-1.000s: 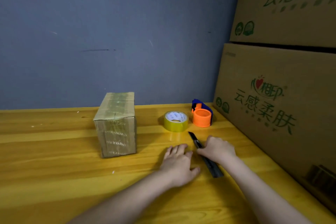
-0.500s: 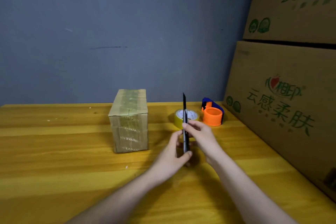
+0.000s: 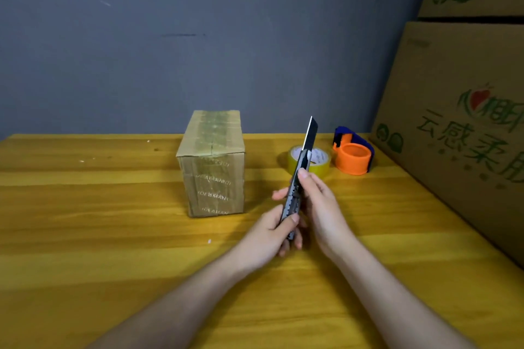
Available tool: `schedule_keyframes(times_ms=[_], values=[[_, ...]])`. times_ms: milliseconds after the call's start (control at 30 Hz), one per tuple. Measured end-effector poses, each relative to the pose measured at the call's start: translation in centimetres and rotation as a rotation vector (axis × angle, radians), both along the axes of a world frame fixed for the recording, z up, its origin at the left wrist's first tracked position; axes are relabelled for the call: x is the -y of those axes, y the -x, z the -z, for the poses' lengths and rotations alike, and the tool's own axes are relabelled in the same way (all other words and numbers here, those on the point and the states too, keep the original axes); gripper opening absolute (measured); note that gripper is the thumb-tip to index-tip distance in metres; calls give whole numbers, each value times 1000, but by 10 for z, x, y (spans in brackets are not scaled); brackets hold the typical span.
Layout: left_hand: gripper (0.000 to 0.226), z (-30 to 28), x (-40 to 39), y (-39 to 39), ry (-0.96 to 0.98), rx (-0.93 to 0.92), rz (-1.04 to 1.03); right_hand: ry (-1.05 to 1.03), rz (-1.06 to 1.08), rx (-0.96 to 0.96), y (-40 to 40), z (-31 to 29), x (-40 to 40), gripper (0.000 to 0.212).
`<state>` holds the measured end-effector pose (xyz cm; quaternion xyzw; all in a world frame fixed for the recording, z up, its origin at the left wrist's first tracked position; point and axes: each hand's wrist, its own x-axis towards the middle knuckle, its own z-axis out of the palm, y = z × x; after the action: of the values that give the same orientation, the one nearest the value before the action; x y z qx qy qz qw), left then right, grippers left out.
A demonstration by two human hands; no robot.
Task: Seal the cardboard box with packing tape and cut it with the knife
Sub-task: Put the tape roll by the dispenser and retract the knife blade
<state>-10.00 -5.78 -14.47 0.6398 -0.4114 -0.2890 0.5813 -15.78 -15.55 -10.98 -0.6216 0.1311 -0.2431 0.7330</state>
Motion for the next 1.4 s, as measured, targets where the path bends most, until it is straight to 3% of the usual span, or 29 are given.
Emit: schedule_keyframes(times_ms=[433,567,767,900,967,1133,1233,1400], values=[[12,-3,2,5,-47,-87,-26,68,133,92,2,1,-8,23],[15,-3,4,6,-52,-97,-77,51,60,124,-1,8,-9,13],[30,-8,-5,-3,-57,-86,48,101,-168,64,-3,15,-5,37],[21,-13,-10,-10,-48,-307,136,2,-274,26,-3,19,-3,42],[33,-14,-10,-11,-66,-369,150,-41,-307,8,-3,19,-2,44],[45,-14,-11,-10,-73,-377,168,-8,-320,3,-2,23,0,45],[42,-14,-8,-11,-77,-377,180,88,-325,-22,-3,25,2,40],[39,-11,-7,-13,-80,-365,168,85,-409,-13,-1,28,6,51]])
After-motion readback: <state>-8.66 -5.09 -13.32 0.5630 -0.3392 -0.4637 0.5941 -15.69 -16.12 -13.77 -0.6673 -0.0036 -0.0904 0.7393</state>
